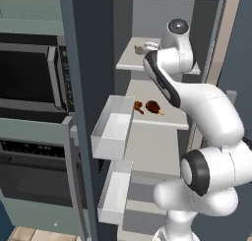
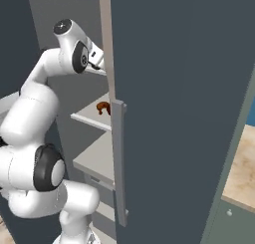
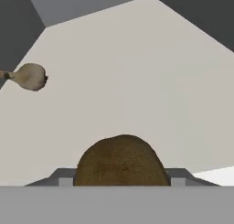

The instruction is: Take the kiwi and garlic from the highest rack and move them to the second highest rack where the steak and chicken drumstick are located, to maximize freezer space. Close the freezer door after rearranging.

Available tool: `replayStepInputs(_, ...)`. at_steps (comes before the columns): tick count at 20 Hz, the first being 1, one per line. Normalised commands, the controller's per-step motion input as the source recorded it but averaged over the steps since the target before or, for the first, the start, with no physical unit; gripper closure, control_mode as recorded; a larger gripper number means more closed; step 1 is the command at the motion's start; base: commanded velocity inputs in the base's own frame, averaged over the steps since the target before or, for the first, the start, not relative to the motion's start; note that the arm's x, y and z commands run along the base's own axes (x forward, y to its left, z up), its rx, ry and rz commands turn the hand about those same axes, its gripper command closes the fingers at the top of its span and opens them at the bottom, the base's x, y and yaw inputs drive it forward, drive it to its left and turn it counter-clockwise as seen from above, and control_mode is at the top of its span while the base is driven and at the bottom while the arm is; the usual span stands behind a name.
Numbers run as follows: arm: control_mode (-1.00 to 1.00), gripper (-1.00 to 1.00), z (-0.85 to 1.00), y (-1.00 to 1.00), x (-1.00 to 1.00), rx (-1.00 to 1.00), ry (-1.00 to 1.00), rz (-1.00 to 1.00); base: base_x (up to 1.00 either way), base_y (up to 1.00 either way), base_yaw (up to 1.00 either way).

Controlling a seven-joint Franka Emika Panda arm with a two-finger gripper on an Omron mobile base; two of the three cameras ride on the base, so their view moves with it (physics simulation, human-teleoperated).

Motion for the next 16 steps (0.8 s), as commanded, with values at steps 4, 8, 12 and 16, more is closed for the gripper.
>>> replayStepInputs(4, -1.0, 1.0, 0.0, 0.27, -1.0, 0.01, 0.0, 0.0, 0.0, 0.0, 0.0)
replayStepInputs(8, -1.0, 1.0, -0.04, 0.17, -1.0, 0.01, 0.0, 0.0, 0.0, 0.0, 0.0)
replayStepInputs(12, -1.0, 1.0, -0.3, 0.1, -0.89, 0.0, 0.0, 0.0, 0.0, 0.0, 0.0)
replayStepInputs(16, -1.0, 1.0, -0.6, 0.06, -0.34, -0.01, 0.0, 0.0, 0.0, 0.0, 0.0)
